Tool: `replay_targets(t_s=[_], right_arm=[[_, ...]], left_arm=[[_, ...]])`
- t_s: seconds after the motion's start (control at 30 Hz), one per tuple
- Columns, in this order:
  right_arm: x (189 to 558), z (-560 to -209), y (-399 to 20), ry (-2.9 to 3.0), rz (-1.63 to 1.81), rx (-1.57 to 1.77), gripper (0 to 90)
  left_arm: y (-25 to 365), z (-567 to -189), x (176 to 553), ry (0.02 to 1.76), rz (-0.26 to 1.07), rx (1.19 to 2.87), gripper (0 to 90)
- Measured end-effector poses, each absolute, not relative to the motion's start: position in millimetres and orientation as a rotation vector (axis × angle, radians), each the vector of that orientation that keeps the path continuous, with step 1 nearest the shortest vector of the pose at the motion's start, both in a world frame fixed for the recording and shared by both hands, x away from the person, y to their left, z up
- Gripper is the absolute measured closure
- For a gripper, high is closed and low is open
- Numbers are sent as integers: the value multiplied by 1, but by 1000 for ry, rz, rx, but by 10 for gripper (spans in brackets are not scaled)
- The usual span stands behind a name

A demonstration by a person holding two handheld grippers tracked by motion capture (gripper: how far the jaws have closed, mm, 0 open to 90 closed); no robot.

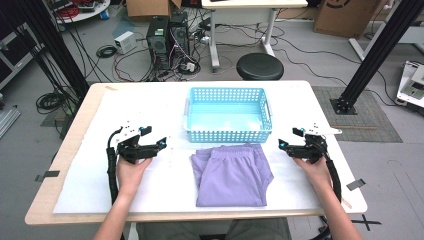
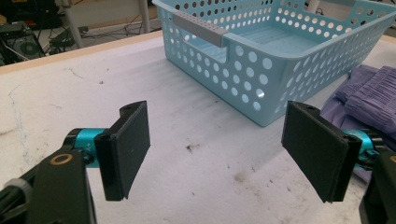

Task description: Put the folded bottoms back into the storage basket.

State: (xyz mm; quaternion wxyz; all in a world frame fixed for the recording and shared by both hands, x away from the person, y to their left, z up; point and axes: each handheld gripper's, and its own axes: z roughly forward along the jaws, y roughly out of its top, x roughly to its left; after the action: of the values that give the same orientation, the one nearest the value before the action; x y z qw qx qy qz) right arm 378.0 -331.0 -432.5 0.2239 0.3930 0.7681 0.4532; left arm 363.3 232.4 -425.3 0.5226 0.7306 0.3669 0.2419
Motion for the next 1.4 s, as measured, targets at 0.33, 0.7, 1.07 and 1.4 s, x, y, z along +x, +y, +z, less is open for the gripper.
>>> replay_targets(t_s=[0.33,0.7,1.07,1.4], right_arm=[[371,-424,-333,2098,1251,1080,214],[370,-415,-325,2052,1252,1062,215],[367,-412,-329,2048,1259,1051,217],[358,-408,-326,2041,1263,1073,217]], left_arm=[[230,-423,366,878,588,1755,236],[232,-423,366,863,591,1771,236],[228,-418,360,847,622,1759,236],[209,-411,350,818,593,1784,237]])
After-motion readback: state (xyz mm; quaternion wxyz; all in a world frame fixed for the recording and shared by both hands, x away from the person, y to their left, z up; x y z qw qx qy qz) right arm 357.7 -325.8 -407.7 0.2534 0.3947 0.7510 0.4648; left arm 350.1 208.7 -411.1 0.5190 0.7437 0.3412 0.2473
